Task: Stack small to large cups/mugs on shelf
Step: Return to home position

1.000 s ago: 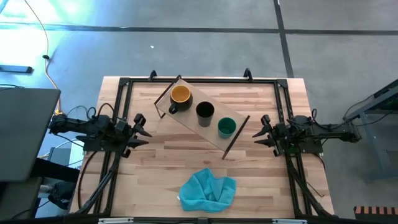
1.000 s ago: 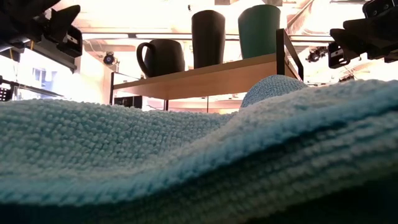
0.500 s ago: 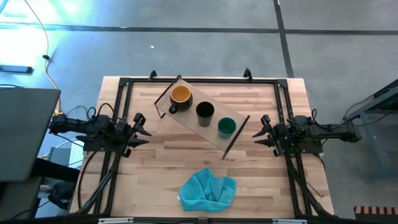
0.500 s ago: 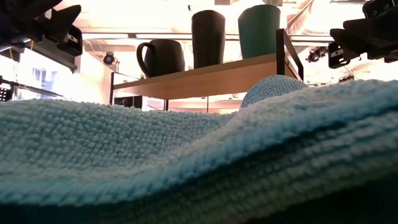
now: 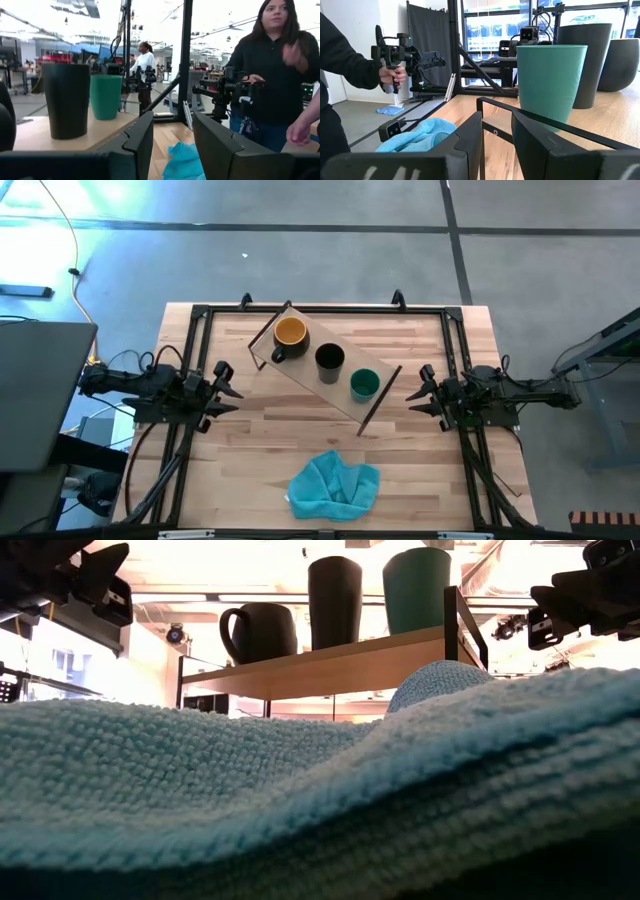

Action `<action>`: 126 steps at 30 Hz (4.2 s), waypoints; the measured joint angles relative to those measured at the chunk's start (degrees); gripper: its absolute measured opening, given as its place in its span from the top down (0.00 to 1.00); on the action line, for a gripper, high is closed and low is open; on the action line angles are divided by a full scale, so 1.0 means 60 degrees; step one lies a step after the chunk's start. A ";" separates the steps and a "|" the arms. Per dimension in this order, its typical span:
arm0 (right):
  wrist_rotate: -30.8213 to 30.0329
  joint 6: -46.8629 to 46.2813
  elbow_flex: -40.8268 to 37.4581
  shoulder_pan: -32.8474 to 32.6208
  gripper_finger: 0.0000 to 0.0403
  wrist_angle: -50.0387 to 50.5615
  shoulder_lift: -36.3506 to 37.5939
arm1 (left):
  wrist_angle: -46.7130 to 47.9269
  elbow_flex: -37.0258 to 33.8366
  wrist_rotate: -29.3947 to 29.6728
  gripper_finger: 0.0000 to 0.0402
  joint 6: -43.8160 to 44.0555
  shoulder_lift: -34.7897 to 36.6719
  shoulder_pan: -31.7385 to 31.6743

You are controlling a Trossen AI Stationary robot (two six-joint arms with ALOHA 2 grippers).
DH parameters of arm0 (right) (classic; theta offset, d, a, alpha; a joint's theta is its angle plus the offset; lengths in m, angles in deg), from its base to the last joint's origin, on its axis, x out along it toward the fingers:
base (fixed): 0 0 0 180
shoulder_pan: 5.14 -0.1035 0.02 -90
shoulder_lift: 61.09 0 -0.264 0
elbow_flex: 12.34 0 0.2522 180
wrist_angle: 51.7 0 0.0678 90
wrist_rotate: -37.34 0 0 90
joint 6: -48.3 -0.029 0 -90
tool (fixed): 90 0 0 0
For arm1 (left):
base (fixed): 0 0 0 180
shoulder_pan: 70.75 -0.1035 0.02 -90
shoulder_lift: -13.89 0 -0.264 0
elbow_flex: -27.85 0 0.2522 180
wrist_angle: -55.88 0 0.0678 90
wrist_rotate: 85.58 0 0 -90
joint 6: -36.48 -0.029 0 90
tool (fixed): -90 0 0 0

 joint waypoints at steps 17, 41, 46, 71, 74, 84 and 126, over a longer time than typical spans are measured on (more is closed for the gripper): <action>-0.0001 0.0000 -0.0003 0.0000 0.75 0.0000 0.0000 | -0.0213 0.0000 0.0251 0.69 -0.0524 0.0004 -0.0001; -0.0002 0.0004 -0.0003 0.0000 0.75 0.0004 0.0000 | 0.0161 0.0000 0.0244 0.69 -0.0919 0.0004 -0.0005; -0.0002 0.0002 -0.0003 0.0000 0.75 0.0001 0.0002 | 0.1104 0.0000 0.0245 0.69 -0.1063 0.0001 0.0002; -0.0007 0.0000 -0.0002 0.0000 0.75 0.0361 0.0000 | 0.2030 0.0044 0.0861 0.69 -0.1028 -0.0463 0.0002; -0.0007 0.0000 -0.0003 0.0000 0.75 0.0361 -0.0004 | 0.2030 0.0044 0.0861 0.69 -0.1028 -0.0463 0.0002; -0.0007 0.0000 -0.0003 0.0000 0.75 0.0372 -0.0004 | 0.2030 0.0044 0.0857 0.69 -0.1028 -0.0463 0.0002; -0.0004 0.0000 0.0000 0.0000 0.75 0.0382 -0.0007 | 0.2029 0.0044 0.0857 0.69 -0.1028 -0.0463 0.0000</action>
